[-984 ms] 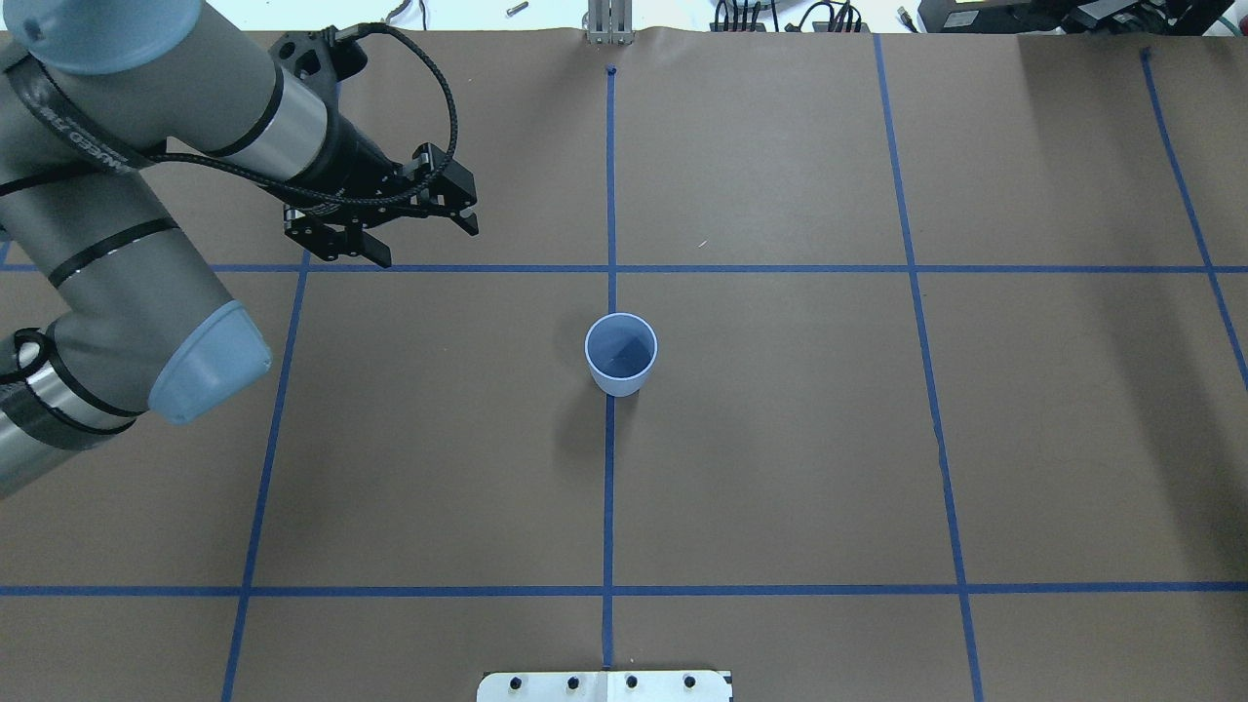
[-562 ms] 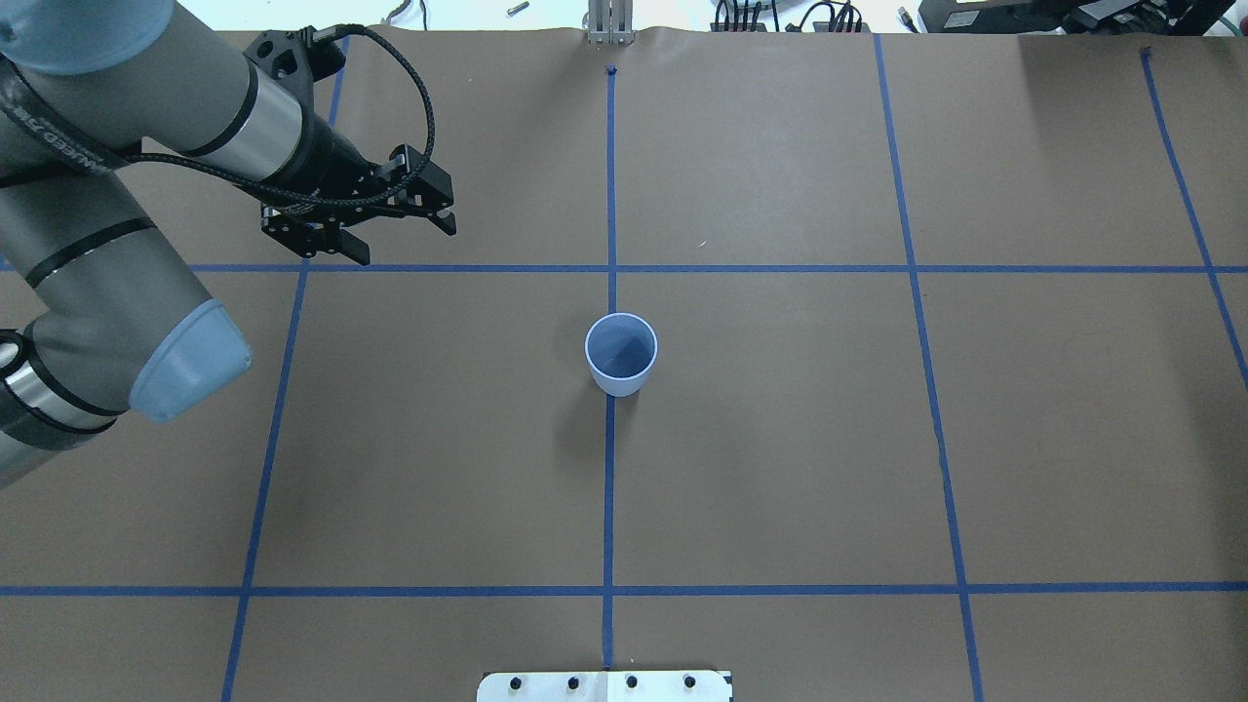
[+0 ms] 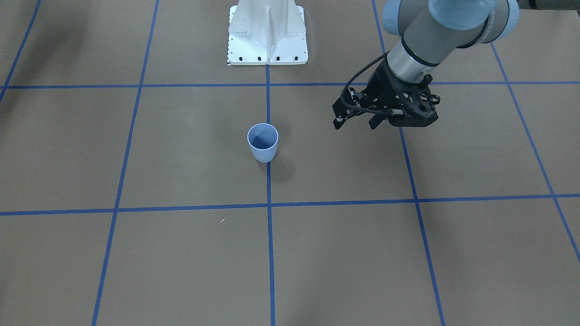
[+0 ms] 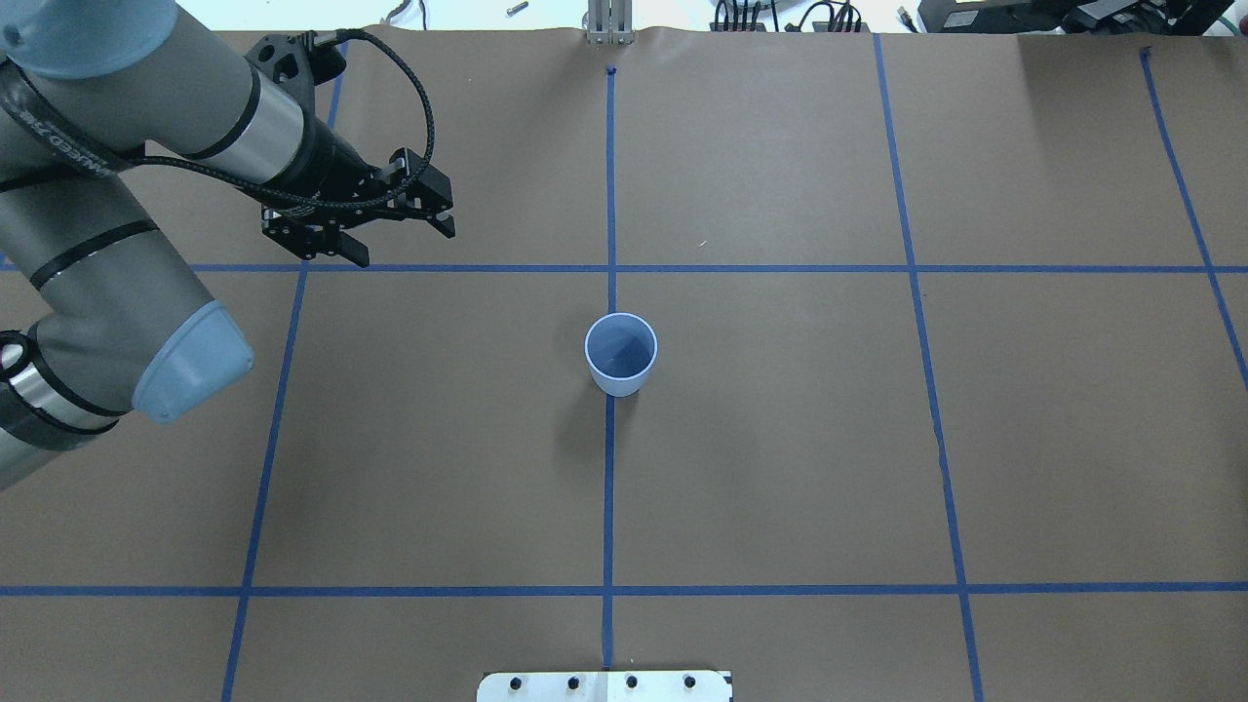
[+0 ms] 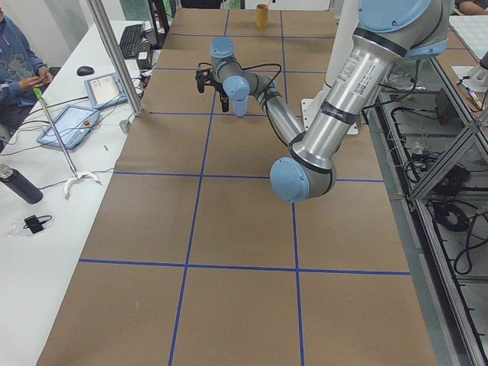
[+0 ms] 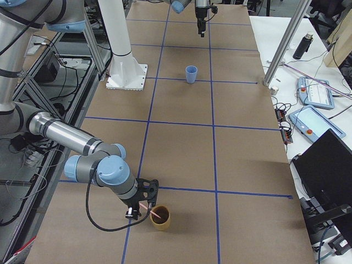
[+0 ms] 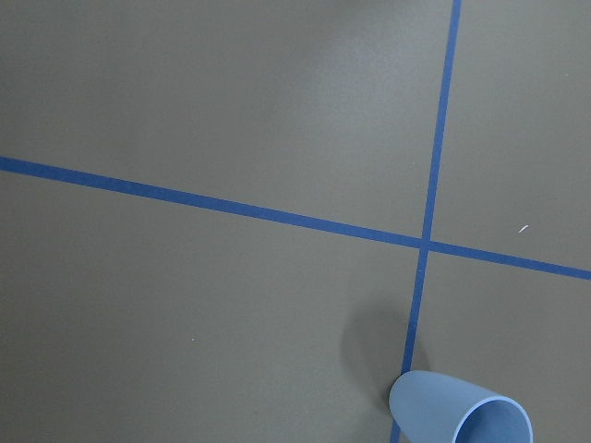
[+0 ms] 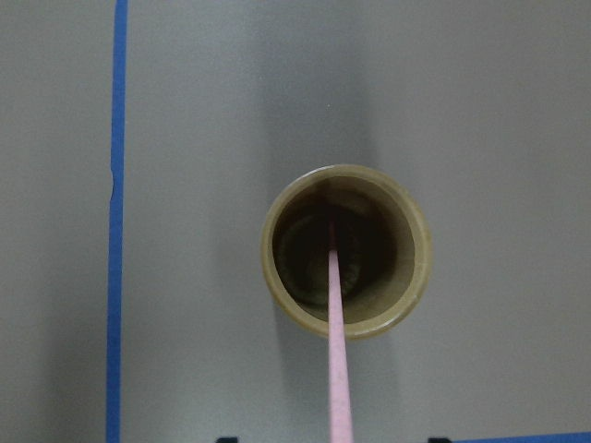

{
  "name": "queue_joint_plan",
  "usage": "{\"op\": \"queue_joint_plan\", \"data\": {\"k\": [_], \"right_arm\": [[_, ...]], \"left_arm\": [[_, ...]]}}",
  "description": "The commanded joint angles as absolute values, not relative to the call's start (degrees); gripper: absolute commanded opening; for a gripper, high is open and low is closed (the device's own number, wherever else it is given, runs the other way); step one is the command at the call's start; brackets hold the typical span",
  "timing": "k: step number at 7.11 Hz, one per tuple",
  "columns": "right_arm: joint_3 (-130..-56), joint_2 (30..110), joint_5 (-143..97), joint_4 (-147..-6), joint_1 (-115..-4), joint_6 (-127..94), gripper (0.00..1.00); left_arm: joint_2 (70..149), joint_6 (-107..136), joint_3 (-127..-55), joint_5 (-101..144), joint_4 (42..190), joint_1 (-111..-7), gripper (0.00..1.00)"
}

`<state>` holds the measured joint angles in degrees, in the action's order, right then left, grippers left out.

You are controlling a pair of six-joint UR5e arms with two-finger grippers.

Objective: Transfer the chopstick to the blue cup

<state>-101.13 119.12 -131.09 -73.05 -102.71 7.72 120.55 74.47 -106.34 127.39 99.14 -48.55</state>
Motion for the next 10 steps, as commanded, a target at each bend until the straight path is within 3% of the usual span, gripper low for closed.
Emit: {"op": "queue_joint_plan", "data": {"k": [1, 6, 10], "right_arm": [[-101.5, 118.8, -131.1, -72.9, -102.8, 7.7, 0.0], [-103.1, 117.9, -131.4, -73.0, -107.7, 9.7, 0.0], [-112.8, 123.9, -133.4, -73.9, -109.9, 10.2, 0.0]], "left_arm": [[120.7, 74.5, -105.6, 127.4, 99.1, -48.5, 0.98], [120.7, 74.6, -105.1, 125.6, 99.2, -48.3, 0.98], [120.9, 74.8, -104.7, 123.2, 99.3, -46.8, 0.98]]}}
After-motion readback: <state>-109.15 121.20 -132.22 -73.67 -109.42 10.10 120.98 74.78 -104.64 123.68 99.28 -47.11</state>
